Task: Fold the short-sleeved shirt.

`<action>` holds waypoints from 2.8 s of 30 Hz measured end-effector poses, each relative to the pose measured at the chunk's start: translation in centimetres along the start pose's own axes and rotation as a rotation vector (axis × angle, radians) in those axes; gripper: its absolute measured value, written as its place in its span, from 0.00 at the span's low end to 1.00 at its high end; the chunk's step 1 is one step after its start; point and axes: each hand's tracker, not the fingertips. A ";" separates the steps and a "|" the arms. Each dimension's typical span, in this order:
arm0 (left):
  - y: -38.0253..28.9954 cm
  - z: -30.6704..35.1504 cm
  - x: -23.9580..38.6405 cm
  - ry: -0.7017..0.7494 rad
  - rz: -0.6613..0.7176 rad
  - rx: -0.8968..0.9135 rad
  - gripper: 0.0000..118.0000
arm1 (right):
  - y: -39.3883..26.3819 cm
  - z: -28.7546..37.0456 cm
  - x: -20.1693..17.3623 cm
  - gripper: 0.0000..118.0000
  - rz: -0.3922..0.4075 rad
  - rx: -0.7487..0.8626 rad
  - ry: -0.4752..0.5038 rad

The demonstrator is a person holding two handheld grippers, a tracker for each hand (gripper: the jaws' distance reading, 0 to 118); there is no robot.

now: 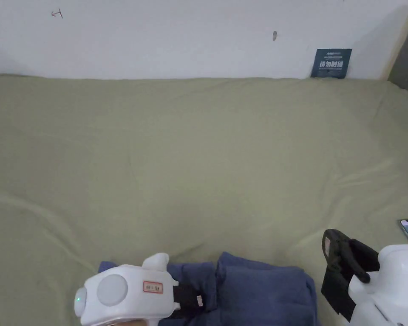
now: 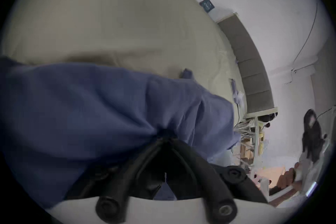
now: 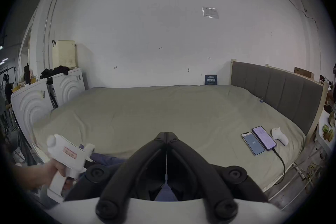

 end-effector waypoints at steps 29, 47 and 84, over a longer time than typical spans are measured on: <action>3.1 13.1 -12.9 -0.204 0.112 0.003 0.99 | 0.2 -2.1 -3.6 0.02 0.046 -0.035 0.050; 2.4 17.4 -12.1 -0.097 0.209 0.168 0.07 | 1.1 -1.3 -2.4 0.02 0.031 -0.001 0.047; 1.7 4.4 12.3 0.306 -0.189 0.135 0.98 | 1.2 1.7 3.6 0.02 -0.059 0.039 -0.045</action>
